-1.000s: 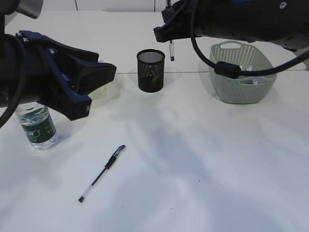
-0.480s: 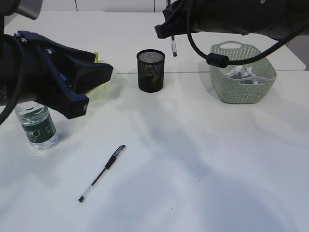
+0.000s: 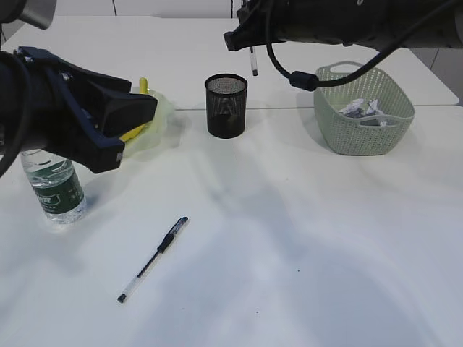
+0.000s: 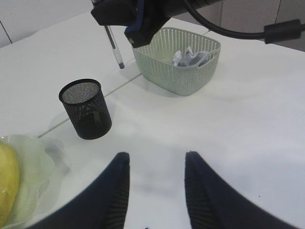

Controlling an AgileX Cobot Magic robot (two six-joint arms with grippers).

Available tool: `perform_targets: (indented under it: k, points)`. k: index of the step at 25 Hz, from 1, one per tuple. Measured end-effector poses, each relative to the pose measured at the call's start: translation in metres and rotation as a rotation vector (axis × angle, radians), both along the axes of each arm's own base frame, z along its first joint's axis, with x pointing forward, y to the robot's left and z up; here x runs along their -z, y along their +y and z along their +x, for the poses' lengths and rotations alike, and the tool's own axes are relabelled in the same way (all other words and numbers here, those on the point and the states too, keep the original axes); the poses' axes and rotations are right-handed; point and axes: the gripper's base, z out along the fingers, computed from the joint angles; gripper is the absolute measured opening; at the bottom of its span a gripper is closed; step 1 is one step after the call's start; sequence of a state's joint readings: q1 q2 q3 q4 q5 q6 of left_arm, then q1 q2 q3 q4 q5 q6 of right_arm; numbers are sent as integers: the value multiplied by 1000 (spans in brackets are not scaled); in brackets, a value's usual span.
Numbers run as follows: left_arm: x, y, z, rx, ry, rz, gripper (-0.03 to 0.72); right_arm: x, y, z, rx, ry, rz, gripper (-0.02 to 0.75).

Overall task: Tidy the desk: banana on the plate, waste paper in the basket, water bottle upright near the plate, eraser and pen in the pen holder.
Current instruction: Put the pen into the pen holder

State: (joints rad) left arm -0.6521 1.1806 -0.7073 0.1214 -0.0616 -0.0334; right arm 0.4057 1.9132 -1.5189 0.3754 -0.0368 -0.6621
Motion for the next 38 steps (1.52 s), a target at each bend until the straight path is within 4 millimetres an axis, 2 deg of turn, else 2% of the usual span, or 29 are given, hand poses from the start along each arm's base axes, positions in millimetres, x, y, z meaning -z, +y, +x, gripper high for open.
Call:
perform_targets:
  k: [8,16,22,32,38]
  points:
    - [1,0,0,-2,12,10,279,7,-13,27,45,-8,7,50]
    - [2,1,0,-2,17,14,279,17,-6,49,50,0,34,50]
    - [3,1,-1,-4,26,22,279,24,-6,58,62,10,54,50]
    - [9,-1,3,-4,46,37,279,25,-22,65,100,0,60,50]
    - [10,-2,3,-3,49,41,279,37,-17,80,107,0,82,50]
